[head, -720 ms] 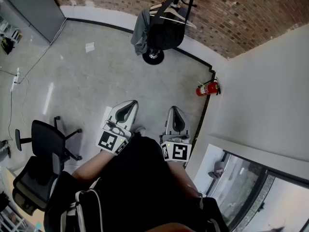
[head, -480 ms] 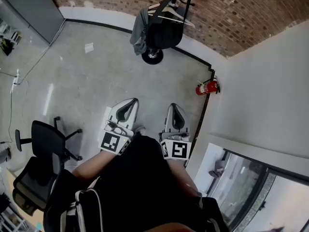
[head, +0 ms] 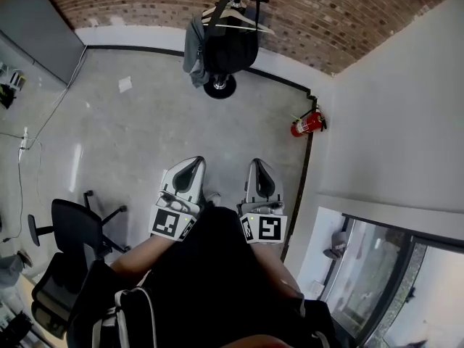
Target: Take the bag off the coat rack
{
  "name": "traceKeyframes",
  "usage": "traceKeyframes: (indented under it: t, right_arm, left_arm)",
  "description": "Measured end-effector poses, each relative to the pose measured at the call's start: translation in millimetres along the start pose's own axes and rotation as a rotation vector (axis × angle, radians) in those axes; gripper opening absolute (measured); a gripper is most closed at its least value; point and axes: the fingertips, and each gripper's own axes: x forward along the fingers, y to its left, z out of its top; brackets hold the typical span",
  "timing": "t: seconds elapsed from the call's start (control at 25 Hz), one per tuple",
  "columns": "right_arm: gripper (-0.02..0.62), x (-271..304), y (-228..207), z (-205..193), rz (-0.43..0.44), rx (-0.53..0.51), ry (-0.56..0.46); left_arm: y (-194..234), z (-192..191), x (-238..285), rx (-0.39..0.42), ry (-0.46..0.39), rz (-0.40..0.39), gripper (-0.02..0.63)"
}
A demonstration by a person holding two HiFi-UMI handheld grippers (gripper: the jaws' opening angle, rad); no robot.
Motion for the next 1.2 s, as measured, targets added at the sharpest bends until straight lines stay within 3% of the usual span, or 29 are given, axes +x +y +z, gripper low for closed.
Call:
traceKeyframes:
  t: [0.4, 0.76, 1.08, 1.2]
  right_arm:
    - [0.018, -2.7, -29.1, -4.8, -0.049, 0.022, -0.01]
    - [0.018, 60.1, -67.1, 9.7, -0.081, 0.012, -0.042]
    - [0.018, 144.2, -90.0, 19.8, -0.068, -0.024, -0.012]
    - [0.018, 169.6, -96.3, 24.7, -0.109, -0.042, -0.006]
  left_arm:
    - [-12.5, -22.6, 42.1, -0.042, 0.049, -0.112, 0.018]
    - [0.4, -33.6, 115.4, -0.049, 0.11, -0.193, 0.018]
    - [49.1, -12.5, 190.1, -0.019, 0.057, -0.141, 0.018]
    - [66.9, -8.2, 206.2, -0.019, 0.06, -0.131, 0.018]
